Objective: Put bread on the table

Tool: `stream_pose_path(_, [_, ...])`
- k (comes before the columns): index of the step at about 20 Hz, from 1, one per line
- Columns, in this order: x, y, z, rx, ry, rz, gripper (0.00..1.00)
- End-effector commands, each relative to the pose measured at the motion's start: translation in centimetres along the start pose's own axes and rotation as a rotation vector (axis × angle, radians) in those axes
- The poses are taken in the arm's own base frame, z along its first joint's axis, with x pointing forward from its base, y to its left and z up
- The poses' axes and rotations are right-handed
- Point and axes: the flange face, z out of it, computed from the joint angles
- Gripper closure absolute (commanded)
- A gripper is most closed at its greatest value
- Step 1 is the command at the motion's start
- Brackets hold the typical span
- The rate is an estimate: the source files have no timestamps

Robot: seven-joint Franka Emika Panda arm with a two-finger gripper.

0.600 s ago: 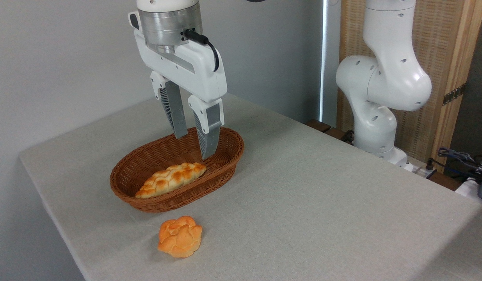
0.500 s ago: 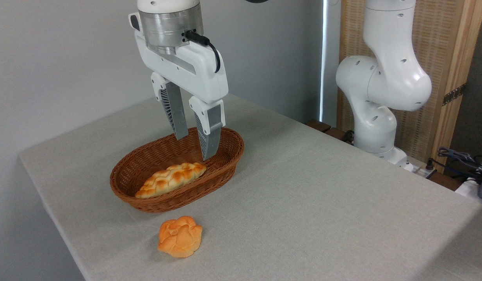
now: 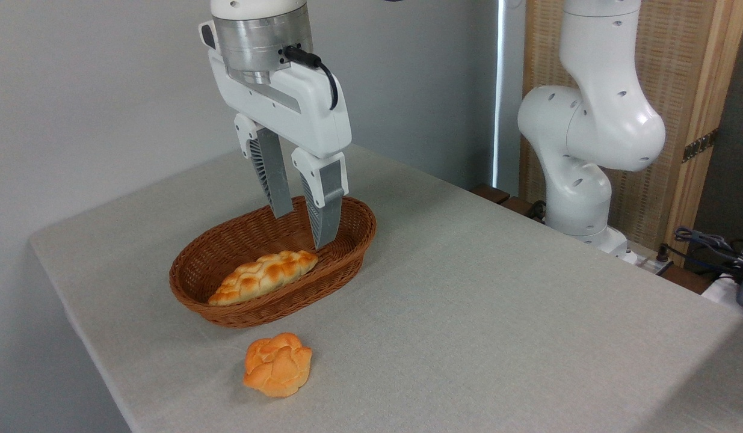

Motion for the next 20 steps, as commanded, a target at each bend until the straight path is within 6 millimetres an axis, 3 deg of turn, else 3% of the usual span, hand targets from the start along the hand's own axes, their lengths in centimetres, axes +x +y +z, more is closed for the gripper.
stream_pose_path(1, [0.0,0.0,-0.3,0.006,-0.009,0.020,0.00])
stream_pose_path(10, [0.7,0.5,0.0,-0.004,0.004,0.024,0.00])
stream_pose_path(13, [1.9,1.0,0.5,-0.001,0.018,0.033,0.00])
stream_pose_path(16, [4.2,3.0,1.6,-0.002,0.039,-0.008,0.00])
stream_pose_path(20, [7.1,6.7,5.5,0.018,0.085,-0.079,0.00])
